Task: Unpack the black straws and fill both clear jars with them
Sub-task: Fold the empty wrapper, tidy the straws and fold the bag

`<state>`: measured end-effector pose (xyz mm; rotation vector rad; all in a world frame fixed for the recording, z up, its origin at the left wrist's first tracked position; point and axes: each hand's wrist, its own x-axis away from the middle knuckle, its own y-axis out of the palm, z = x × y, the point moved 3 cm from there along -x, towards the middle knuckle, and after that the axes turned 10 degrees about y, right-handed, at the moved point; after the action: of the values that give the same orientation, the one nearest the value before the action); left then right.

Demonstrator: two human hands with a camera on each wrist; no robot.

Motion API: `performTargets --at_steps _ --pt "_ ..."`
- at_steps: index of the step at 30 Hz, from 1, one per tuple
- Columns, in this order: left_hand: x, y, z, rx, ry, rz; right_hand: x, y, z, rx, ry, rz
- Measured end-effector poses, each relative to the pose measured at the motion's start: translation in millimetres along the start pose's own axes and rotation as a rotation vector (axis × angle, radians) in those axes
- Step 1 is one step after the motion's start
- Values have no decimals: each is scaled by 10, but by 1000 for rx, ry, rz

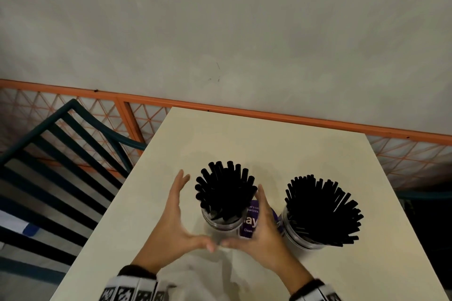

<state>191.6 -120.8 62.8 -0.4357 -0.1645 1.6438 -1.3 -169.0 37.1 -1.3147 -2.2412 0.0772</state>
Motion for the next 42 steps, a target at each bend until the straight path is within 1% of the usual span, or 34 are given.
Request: performTargets --at_steps 3,4,7,9,11,12,13,14,15,16,18,19,20,21,22,23,24,25,26,27,28,30,31,33,35,37,39,40,42 --pt "279 -222 61 -100 -57 -42 146 69 178 76 108 -25" --pt "366 -303 61 -147 -102 -62 191 112 285 99 133 -33" --pt "683 -540 -55 -314 -290 -132 315 215 390 166 250 -106" --pt "1007 -637 -215 -415 -432 -117 384 282 426 230 309 -139" --pt "1350 -662 -434 -466 -544 -33 465 361 453 301 336 -163" --pt "1466 -664 -547 -455 -586 65 509 406 465 316 352 -175" --pt "1534 -652 -590 -366 -611 191 552 456 485 318 382 -193" --pt "1557 -623 -573 -216 -621 274 583 510 511 316 406 -214" --pt "1562 -609 -590 -52 -599 347 612 571 533 313 415 -236" --pt "1563 -620 -599 -3 -634 390 630 633 569 312 409 -266" --pt "1561 -565 -694 61 -607 370 659 739 637 301 389 -310" --pt "1602 -534 -756 93 -594 356 665 778 664 301 377 -308" --pt "1629 -505 -795 84 -619 327 654 811 693 294 359 -283" --pt "1641 -473 -816 71 -642 236 641 829 727 276 349 -237" --pt "1718 -443 -825 38 -665 85 639 831 750 245 349 -187" --pt "1772 -435 -816 -21 -656 -36 640 815 776 204 346 -146" --pt "1804 -448 -779 -53 -623 -96 665 784 786 159 337 -119" --pt "1827 -444 -707 -27 -583 -156 696 747 792 110 322 -109" --pt "1838 -432 -632 13 -514 -202 732 699 807 50 303 -112" --pt "1874 -442 -582 52 -479 -206 780 661 813 -8 268 -132" --pt "1911 -436 -600 80 -474 -171 854 630 804 -58 238 -160" --pt "1987 -388 -603 161 -495 -99 974 557 823 -102 202 -195" --pt "2012 -335 -494 195 -497 -100 1031 515 849 -117 197 -206" --pt "2003 -220 -289 195 -440 -103 1138 428 906 -178 179 -213" --pt "2011 -152 -158 215 -380 -55 1276 329 943 -259 152 -184" --pt "2044 -77 -100 286 -349 -55 1396 251 1005 -351 153 -165" --pt "2126 31 -100 412 -377 -55 1466 216 1102 -422 176 -154" --pt "2179 76 -126 485 -405 -47 1478 207 1162 -424 188 -142" --pt "2238 158 -134 535 -424 -28 1484 219 1266 -410 234 -123"
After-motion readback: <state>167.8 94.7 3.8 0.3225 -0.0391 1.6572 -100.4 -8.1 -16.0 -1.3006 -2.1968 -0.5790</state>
